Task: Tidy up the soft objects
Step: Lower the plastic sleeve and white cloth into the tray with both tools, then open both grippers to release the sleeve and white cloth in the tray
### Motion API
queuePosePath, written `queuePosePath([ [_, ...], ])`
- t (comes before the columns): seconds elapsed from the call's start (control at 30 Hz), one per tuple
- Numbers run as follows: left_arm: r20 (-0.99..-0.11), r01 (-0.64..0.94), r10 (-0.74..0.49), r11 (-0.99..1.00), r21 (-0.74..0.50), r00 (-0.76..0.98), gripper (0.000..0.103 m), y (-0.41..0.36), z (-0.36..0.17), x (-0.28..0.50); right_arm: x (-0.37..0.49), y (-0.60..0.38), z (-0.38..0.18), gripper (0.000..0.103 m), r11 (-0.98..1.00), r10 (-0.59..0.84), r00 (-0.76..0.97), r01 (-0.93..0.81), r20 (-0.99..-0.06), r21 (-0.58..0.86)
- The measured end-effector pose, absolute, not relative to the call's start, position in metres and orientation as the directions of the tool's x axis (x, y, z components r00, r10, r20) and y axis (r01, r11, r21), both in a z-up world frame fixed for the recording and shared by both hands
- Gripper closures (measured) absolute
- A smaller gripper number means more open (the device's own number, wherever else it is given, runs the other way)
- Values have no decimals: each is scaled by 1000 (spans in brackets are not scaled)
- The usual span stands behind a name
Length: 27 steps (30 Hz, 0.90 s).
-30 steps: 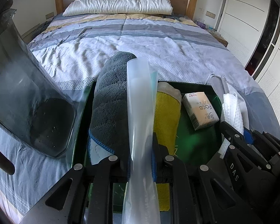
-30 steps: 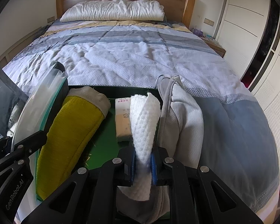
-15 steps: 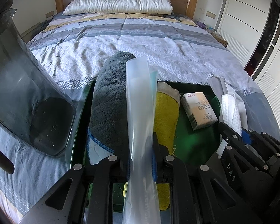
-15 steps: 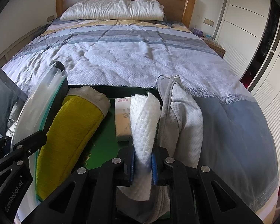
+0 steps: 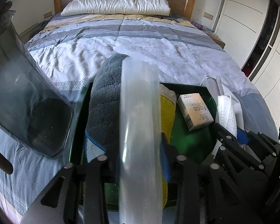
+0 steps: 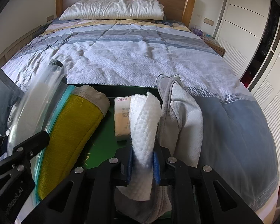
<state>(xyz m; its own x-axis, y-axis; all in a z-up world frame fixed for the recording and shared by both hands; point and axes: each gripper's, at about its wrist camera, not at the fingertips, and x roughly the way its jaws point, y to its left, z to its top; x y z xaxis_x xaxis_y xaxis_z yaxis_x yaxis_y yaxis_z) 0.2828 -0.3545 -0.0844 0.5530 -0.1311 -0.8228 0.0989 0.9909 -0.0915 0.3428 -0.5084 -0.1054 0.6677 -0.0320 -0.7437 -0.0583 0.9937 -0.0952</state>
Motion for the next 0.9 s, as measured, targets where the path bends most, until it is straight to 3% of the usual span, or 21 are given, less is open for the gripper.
queuePosePath([
  [0.2, -814, 101, -132, 991, -90, 566, 57, -355, -79, 283, 341, -507, -103, 72, 994, -29, 675, -61, -738, -95],
  [0.27, -813, 101, -132, 991, -91, 567, 48, -354, -79, 284, 341, -507, -101, 69, 994, -29, 678, -61, -735, -96],
  [0.63, -805, 92, -136, 991, -102, 578, 46, -350, -75, 282, 336, -506, -94, 62, 993, -40, 687, -52, -725, -104],
  [0.9, -803, 72, -126, 992, -104, 583, 37, -346, -74, 282, 335, -505, -90, 57, 992, -54, 691, -47, -721, -119],
])
